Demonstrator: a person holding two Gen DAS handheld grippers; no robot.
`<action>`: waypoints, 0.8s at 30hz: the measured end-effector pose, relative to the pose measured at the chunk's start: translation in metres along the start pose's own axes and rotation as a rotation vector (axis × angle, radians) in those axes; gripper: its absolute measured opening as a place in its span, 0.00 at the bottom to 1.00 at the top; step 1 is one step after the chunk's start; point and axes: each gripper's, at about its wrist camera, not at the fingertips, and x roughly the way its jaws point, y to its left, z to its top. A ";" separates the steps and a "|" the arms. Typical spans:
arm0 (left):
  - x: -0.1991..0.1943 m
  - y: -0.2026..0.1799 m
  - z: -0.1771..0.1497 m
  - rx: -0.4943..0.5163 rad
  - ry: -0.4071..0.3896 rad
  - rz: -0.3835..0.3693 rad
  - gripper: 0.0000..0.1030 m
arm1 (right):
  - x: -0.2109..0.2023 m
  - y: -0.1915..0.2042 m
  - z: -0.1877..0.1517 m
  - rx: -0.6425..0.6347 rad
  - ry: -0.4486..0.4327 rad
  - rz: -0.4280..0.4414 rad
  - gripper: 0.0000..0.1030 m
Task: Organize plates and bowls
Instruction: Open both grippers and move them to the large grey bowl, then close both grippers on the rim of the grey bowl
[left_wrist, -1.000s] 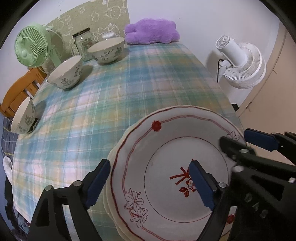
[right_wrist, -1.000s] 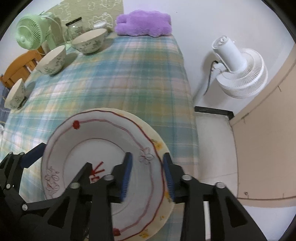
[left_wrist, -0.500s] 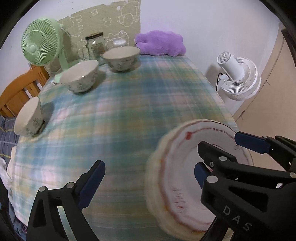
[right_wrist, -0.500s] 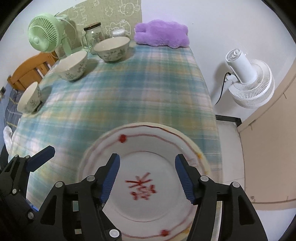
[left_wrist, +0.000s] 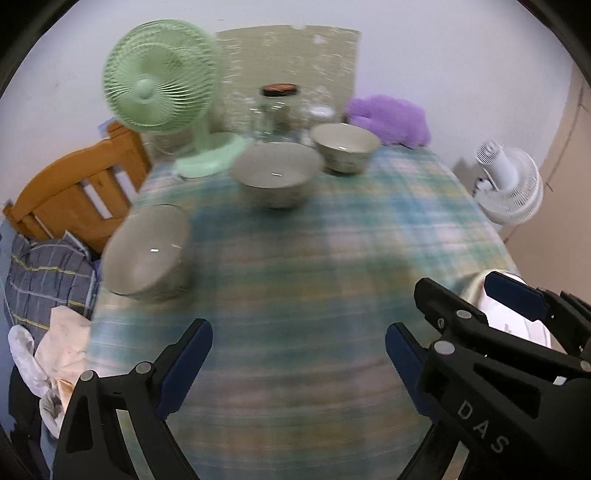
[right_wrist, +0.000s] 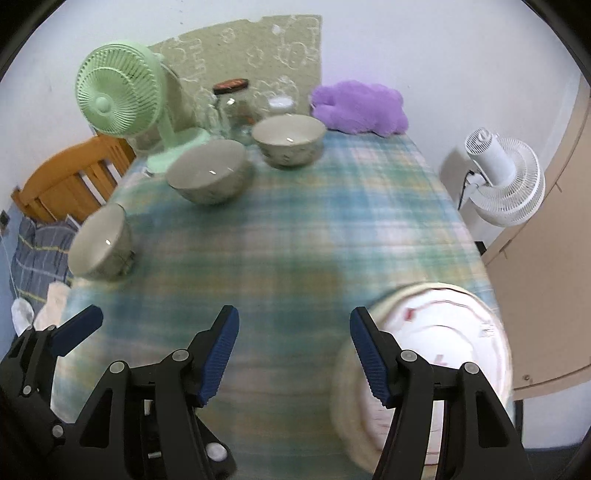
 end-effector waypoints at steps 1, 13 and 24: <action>0.000 0.010 0.002 -0.003 -0.006 0.007 0.92 | 0.001 0.007 0.002 0.004 -0.005 0.003 0.64; 0.022 0.121 0.038 -0.083 -0.031 0.077 0.87 | 0.031 0.119 0.050 -0.036 -0.033 0.000 0.68; 0.070 0.187 0.050 -0.155 0.023 0.158 0.76 | 0.090 0.187 0.072 -0.085 0.018 0.050 0.71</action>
